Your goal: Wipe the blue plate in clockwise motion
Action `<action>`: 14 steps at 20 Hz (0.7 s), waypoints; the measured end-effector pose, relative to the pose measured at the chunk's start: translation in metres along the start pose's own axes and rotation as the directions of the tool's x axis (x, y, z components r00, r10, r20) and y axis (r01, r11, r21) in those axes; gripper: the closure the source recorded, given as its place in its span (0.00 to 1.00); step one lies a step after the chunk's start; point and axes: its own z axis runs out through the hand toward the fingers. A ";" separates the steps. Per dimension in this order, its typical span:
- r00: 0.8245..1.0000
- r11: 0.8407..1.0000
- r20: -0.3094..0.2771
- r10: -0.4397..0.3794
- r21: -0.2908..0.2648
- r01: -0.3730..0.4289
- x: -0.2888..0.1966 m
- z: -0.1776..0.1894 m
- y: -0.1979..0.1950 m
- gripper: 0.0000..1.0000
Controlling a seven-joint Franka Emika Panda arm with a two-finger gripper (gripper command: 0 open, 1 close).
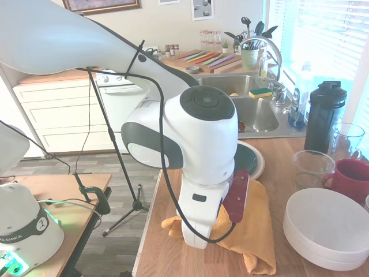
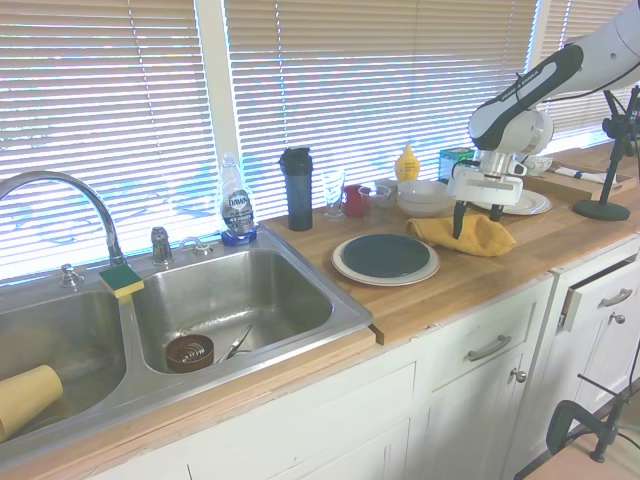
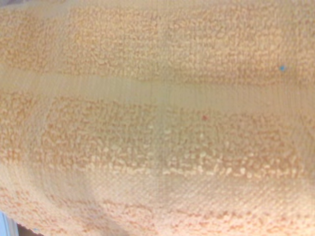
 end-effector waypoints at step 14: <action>1.000 1.000 -0.007 -0.007 0.003 0.007 -0.001 0.000 -0.002 1.00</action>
